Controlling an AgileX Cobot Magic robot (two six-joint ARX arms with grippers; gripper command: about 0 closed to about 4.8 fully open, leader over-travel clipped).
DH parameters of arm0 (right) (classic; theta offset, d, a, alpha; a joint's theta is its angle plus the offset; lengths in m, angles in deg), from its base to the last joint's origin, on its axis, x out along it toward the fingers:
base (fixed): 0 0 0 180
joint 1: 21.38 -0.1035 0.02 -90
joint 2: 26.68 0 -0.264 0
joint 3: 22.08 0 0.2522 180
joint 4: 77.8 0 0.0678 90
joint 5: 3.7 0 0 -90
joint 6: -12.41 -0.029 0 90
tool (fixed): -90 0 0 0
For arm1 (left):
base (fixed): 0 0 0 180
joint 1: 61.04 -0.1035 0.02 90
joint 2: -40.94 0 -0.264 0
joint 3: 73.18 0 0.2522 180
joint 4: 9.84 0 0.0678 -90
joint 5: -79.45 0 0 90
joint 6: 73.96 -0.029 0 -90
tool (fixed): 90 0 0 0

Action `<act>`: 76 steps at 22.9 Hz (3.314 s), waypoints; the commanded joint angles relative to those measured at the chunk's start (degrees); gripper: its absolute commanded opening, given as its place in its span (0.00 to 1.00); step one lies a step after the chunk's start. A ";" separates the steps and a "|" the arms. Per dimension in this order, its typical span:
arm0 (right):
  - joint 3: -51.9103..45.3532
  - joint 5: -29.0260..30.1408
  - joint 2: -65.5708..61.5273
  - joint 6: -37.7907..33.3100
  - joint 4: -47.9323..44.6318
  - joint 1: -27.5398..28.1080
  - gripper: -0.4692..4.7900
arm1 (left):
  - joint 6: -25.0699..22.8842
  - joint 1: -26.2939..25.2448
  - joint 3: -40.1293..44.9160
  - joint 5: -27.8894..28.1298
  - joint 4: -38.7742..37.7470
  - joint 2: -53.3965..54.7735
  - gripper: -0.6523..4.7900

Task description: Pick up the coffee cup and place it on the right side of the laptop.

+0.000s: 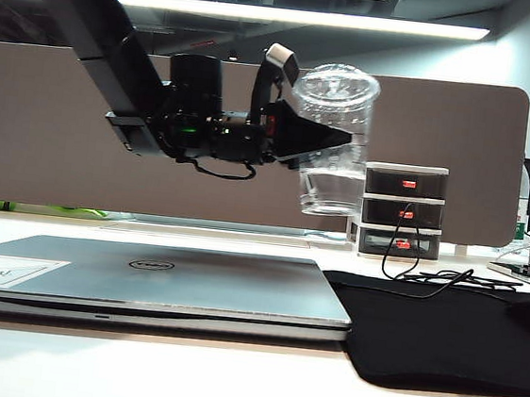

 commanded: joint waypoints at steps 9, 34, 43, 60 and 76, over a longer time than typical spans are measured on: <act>-0.28 0.13 0.11 0.20 -1.03 0.00 0.09 | -2.64 4.07 6.78 -2.49 3.10 -3.78 0.61; -0.28 0.63 0.11 0.20 -0.92 -0.02 0.09 | -9.46 13.35 22.16 12.02 11.04 -6.97 0.57; -0.28 0.61 0.11 0.20 -0.59 0.00 0.09 | -15.98 15.93 22.75 22.03 5.33 -6.93 0.57; -0.28 0.59 0.11 0.20 -0.52 -0.02 0.09 | -19.02 17.79 24.20 21.66 2.34 -5.18 0.77; -0.28 1.40 0.11 0.22 0.87 -0.02 0.09 | -19.17 15.08 24.20 15.28 1.70 -5.18 1.00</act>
